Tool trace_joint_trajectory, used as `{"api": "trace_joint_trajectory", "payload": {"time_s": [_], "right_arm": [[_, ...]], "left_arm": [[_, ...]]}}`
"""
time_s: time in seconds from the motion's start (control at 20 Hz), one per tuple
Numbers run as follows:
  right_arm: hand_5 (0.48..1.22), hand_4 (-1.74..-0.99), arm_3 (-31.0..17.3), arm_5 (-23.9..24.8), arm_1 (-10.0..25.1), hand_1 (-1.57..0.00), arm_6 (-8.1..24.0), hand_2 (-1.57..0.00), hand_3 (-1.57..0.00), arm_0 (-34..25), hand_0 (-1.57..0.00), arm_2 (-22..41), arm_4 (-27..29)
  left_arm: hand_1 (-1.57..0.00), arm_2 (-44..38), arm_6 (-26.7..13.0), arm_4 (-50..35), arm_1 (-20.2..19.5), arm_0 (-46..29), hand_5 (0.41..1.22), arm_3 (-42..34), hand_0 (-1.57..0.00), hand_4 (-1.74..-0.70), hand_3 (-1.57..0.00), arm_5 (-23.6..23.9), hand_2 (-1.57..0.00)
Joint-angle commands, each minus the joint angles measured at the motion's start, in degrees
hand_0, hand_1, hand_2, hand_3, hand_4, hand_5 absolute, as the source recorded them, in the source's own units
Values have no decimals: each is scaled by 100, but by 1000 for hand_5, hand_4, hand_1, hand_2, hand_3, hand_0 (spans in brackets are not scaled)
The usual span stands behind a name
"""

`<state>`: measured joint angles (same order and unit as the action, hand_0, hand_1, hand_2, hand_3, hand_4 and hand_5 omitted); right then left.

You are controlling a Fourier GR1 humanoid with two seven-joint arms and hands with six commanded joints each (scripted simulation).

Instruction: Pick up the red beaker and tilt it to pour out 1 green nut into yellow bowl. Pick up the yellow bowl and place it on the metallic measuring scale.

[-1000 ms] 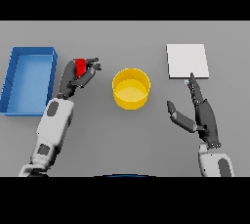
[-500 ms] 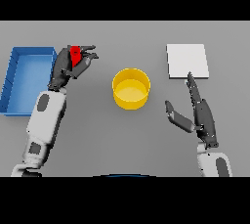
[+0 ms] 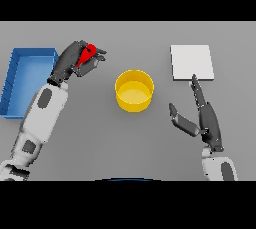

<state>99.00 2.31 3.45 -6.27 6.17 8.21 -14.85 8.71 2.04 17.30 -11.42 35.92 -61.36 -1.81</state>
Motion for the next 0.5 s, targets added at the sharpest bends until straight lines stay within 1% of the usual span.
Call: {"api": "trace_joint_trajectory", "payload": {"time_s": [0.0, 0.1, 0.2, 0.3, 0.45], "right_arm": [[660, -1186, 6, -36, 39, 1, 83, 1, 1, -44, 1, -48, 60], [663, -1178, 73, -86, 50, 1, 177, 1, 1, -37, 1, -27, 81], [667, -1178, 10, -68, 22, 1, 217, 1, 1, -56, 1, -31, 74], [669, -1181, 50, -153, 43, 1, 112, 1, 1, 29, 1, -48, 184], [674, -1182, 55, -113, -6, 1, 230, 1, 1, 8, 1, -60, 193]], "left_arm": [[-1568, 191, -94, 194, -94, 35, 1125, -39, -1568, -1737, -1567, -49, -1568], [-1569, 565, -358, 562, -196, 266, 1129, -46, -1569, -1739, -1569, -146, -1569], [-1570, 911, -475, 883, -312, 484, 1139, 10, -1570, -1740, -1569, -303, -1570], [-1570, 1308, -591, 1342, -419, 699, 1162, 93, -1570, -1740, -1570, -338, -1570], [-1571, 1942, -744, 2015, -538, 1076, 1191, 220, -1571, -1741, -1570, -544, -1571]]}}
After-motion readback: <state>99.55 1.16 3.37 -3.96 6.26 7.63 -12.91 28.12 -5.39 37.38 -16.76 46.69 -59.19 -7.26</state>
